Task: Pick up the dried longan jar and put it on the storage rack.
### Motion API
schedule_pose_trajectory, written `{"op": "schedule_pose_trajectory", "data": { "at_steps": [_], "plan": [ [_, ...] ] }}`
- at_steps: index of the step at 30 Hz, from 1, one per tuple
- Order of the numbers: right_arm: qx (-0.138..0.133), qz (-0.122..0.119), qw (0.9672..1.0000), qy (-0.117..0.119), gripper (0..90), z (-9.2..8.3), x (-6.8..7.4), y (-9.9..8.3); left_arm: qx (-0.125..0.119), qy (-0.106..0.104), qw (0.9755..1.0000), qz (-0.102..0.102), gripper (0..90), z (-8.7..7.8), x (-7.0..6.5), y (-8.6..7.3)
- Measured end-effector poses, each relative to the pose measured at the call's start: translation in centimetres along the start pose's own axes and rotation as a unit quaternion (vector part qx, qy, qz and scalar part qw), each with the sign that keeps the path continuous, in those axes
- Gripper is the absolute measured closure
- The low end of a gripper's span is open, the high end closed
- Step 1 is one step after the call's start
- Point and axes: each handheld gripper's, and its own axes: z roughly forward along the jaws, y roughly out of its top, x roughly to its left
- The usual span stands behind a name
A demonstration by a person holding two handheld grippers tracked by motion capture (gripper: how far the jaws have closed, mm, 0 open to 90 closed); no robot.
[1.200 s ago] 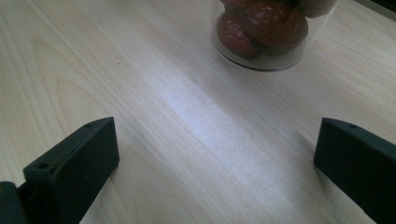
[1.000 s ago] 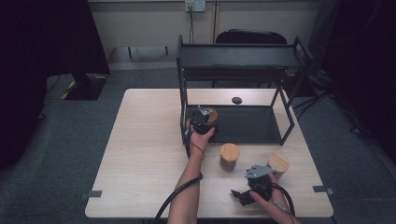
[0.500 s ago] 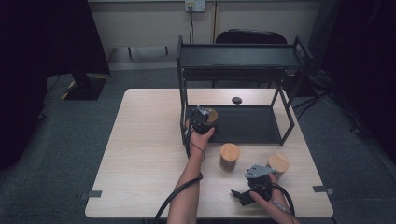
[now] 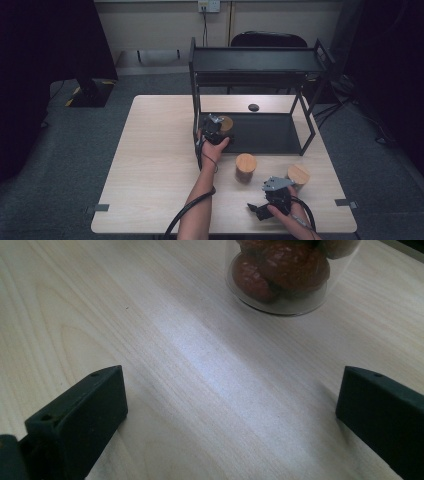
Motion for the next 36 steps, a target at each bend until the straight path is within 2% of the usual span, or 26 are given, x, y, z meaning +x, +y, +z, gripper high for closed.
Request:
{"op": "schedule_pose_trajectory", "data": {
  "at_steps": [5, 17, 21, 26, 36],
  "plan": [
    [0.0, 0.0, 1.0, 0.0, 0.0, 0.0, 0.0, 0.0, 0.0, -0.002, 1.0, -0.005, 6.3, -0.4, -0.2, -0.1],
    [0.0, 0.0, 1.0, 0.0, 0.0, 0.0, 0.0, 0.0, -0.006, -0.028, 0.9993, -0.023, 5.9, -1.9, -0.7, -0.3],
    [0.0, -0.001, 1.0, 0.0, 0.0, 0.0, 0.0, 0.0, -0.002, -0.027, 0.9993, -0.025, 5.6, -2.2, -0.9, -0.5],
    [0.0, 0.0, 1.0, 0.0, 0.0, 0.0, 0.0, 0.0, -0.002, -0.027, 0.9989, -0.037, 5.5, -2.4, -1.2, -1.0],
    [0.0, 0.001, 1.0, -0.001, 0.0, -0.1, 0.1, -0.1, -0.011, -0.04, 0.9984, -0.038, 5.3, -3.2, -1.5, -1.2]
  ]
}}
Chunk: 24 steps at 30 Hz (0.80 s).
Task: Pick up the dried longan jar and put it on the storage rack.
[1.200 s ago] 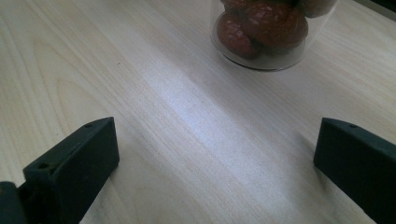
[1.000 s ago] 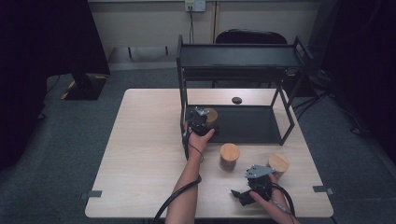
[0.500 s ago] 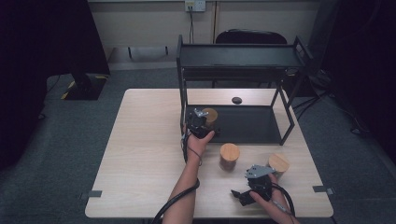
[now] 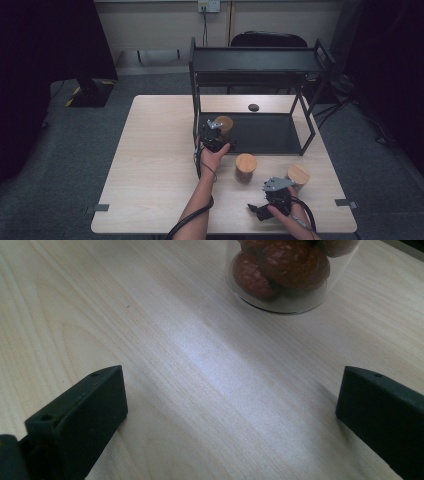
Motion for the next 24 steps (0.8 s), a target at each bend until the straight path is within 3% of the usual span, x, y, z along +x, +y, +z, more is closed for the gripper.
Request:
{"op": "schedule_pose_trajectory", "data": {
  "at_steps": [8, 14, 24],
  "plan": [
    [0.0, 0.0, 1.0, 0.0, 0.0, 0.0, 0.0, 0.0, 0.002, -0.02, 0.9998, -0.004, 5.2, -0.8, -0.3, -0.2],
    [0.0, 0.0, 1.0, 0.0, 0.0, 0.0, 0.0, 0.0, -0.01, -0.03, 0.9995, -0.01, 5.1, -1.5, -0.4, -0.4],
    [0.0, 0.0, 1.0, 0.0, 0.0, 0.0, 0.0, 0.0, -0.01, -0.049, 0.9988, -0.001, 5.1, -2.5, -0.9, -0.3]
  ]
}}
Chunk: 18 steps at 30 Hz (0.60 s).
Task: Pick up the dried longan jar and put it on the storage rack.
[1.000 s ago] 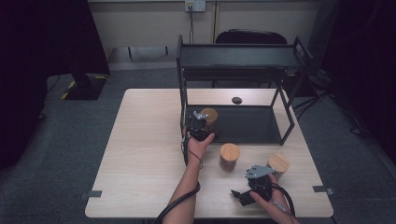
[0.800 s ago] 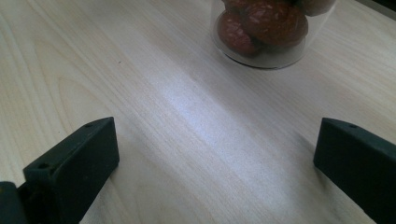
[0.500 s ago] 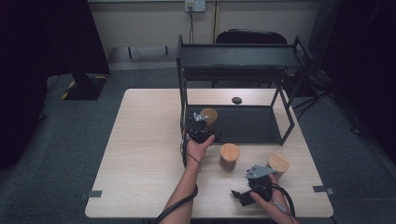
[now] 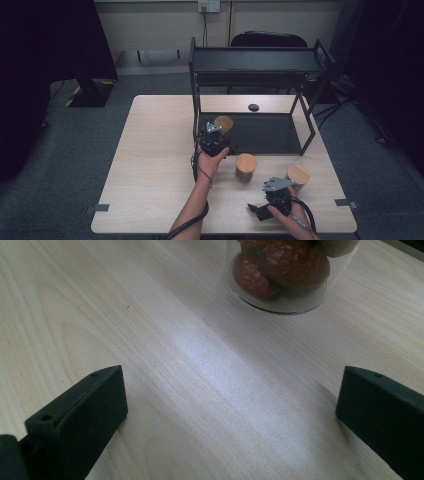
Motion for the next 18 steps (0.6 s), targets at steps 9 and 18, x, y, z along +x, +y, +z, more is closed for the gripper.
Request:
{"op": "schedule_pose_trajectory", "data": {
  "at_steps": [9, 18],
  "plan": [
    [0.0, 0.0, 1.0, 0.0, 0.0, 0.0, 0.0, 0.0, -0.001, -0.005, 0.9999, 0.012, 5.1, -0.9, -0.2, 0.4],
    [0.0, 0.0, 1.0, 0.0, 0.0, 0.0, 0.0, 0.0, 0.0, -0.017, 0.9996, 0.025, 5.1, -1.4, -0.6, 1.0]
  ]
}}
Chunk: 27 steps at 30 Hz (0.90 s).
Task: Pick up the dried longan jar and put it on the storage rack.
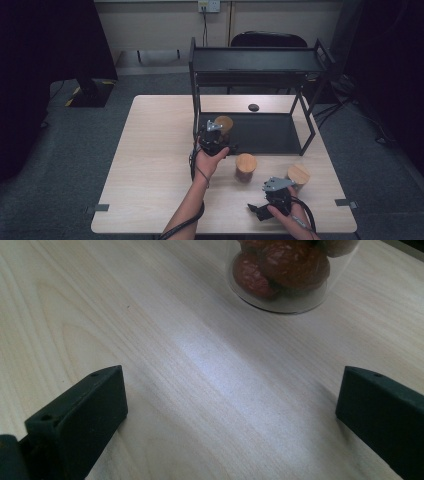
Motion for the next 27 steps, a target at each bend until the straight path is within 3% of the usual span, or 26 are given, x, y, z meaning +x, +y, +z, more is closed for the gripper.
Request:
{"op": "schedule_pose_trajectory", "data": {
  "at_steps": [27],
  "plan": [
    [0.0, 0.0, 1.0, 0.0, 0.0, 0.0, 0.0, 0.0, -0.002, -0.037, 0.9992, 0.016, 5.1, -1.8, 0.3, -0.7]
  ]
}}
